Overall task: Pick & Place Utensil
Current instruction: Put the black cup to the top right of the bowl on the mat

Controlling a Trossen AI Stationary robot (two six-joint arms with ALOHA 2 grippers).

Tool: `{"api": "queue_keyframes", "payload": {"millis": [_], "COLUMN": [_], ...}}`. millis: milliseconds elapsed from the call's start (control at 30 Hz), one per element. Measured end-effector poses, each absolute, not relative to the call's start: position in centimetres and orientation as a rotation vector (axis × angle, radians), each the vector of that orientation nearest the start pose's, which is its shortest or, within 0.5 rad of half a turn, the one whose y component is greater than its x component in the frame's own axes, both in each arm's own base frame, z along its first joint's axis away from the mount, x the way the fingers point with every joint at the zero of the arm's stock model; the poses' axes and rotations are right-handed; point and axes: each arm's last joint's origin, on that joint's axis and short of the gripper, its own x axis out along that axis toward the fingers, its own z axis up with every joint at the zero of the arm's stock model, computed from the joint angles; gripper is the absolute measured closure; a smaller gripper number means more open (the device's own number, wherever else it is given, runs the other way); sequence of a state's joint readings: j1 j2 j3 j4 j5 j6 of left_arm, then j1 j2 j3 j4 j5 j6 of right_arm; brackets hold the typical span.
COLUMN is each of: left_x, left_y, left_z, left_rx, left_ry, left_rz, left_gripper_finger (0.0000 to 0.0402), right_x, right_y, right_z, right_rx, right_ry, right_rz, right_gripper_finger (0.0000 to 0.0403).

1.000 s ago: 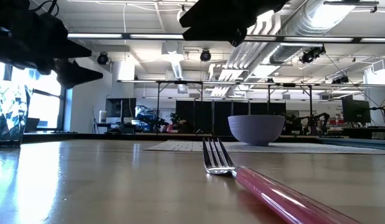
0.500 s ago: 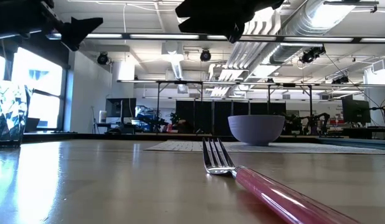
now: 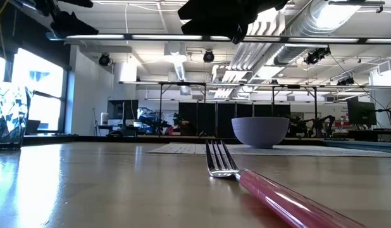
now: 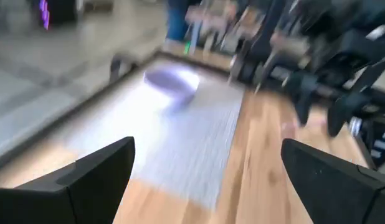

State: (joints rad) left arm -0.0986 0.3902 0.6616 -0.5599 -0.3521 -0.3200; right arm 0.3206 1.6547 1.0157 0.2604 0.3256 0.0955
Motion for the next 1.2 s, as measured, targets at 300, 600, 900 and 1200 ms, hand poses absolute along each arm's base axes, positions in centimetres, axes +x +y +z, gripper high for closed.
{"api": "queue_keyframes", "payload": {"millis": [300, 600, 900, 1200], "left_x": [10.4, 14.0, 14.5, 13.0], "left_y": [-0.5, -1.2, -1.4, -1.2], "left_z": [34.3, 34.2, 31.2, 28.8], "left_rx": [-0.418, -0.466, -0.445, -0.486], "left_ry": [0.783, 1.338, 1.49, 1.432], "left_rz": [0.292, 0.438, 0.436, 0.506], "left_gripper_finger": [0.0005, 0.0005, 0.0005, 0.0005], "right_x": [34.8, 34.8, 34.7, 34.8], "right_y": [10.3, 10.3, 10.3, 10.2], "right_z": [23.4, 23.3, 23.2, 23.2], "right_rx": [-0.024, -0.024, -0.03, -0.029], "right_ry": [0.358, 0.359, 0.381, 0.38], "right_rz": [-0.027, -0.026, -0.023, -0.026], "right_gripper_finger": [0.0208, 0.0208, 0.0208, 0.0208]}}
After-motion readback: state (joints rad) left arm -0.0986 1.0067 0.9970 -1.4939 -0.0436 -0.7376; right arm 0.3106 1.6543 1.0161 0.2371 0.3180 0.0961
